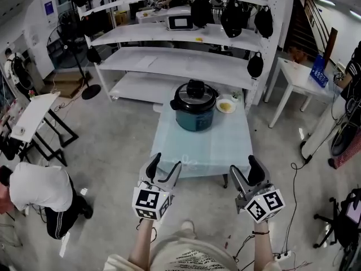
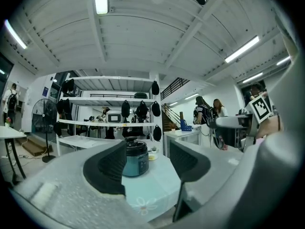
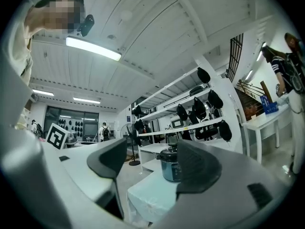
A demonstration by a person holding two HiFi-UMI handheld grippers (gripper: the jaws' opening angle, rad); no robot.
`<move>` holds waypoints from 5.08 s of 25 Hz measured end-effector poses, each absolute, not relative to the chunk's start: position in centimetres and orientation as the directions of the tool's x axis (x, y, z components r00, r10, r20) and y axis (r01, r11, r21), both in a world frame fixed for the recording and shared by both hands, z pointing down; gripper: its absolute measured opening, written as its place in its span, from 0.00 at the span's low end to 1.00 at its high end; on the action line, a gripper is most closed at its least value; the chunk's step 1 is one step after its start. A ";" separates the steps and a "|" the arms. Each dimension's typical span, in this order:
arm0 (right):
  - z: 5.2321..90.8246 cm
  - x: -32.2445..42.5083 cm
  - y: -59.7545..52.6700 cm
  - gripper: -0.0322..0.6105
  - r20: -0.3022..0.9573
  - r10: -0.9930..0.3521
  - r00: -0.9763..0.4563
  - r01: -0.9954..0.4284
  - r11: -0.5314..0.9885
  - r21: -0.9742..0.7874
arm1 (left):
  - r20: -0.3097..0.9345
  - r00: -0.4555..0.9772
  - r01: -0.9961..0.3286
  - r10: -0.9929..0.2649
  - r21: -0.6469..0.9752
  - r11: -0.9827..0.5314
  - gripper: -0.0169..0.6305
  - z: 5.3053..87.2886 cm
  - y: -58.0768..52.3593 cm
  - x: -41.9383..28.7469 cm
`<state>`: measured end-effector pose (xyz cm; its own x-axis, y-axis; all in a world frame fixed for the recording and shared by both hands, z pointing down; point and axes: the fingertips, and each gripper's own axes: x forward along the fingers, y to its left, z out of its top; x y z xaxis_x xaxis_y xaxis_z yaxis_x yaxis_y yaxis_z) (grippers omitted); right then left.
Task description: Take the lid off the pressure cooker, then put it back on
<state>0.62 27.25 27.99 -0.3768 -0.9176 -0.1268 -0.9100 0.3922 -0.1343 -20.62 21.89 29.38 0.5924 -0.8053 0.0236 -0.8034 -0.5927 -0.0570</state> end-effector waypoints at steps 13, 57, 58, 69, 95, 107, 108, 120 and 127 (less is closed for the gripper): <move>30.1 0.6 18.9 0.54 -0.083 -0.927 -0.365 -0.914 0.374 -0.158 | 0.047 0.605 -0.793 -0.795 -0.059 -0.607 0.44 30.7 13.4 -20.3; 32.2 3.8 -15.8 0.54 0.051 -0.750 -0.659 -0.747 0.646 -0.158 | 0.166 0.592 -0.794 -0.789 -0.049 -0.606 0.44 33.3 -16.8 -12.1; 32.2 3.7 -16.3 0.54 0.058 -0.742 -0.667 -0.740 0.653 -0.159 | 0.174 0.599 -0.787 -0.782 -0.053 -0.615 0.44 33.4 -17.2 -11.8; 32.8 1.4 -19.6 0.54 0.138 -0.615 -0.777 -0.629 0.767 -0.124 | 0.318 0.715 -0.621 -0.622 -0.119 -0.774 0.44 34.3 -21.0 -9.8; 37.2 -4.6 -23.6 0.55 0.457 -0.227 -0.860 -0.297 0.951 -0.087 | 0.569 0.822 0.051 -0.019 -0.106 -0.993 0.46 37.9 -23.7 -5.3; 38.3 -5.4 -23.3 0.48 0.526 -0.180 -0.831 -0.226 0.974 -0.023 | 0.541 0.838 0.118 0.062 -0.069 -0.991 0.46 38.1 -23.3 -4.5; 38.4 -5.4 -23.3 0.48 0.525 -0.182 -0.831 -0.227 0.974 -0.022 | 0.534 0.843 0.117 0.062 -0.070 -0.991 0.46 38.1 -23.3 -4.5; 38.6 -5.5 -23.5 0.48 0.525 -0.206 -0.826 -0.243 0.970 -0.001 | 0.507 0.860 0.107 0.051 -0.081 -0.991 0.46 38.3 -23.4 -4.5; 38.7 -5.4 -23.5 0.48 0.558 -0.207 -0.803 -0.258 0.966 -0.013 | 0.534 0.844 0.114 0.048 -0.091 -0.989 0.46 38.3 -23.4 -4.5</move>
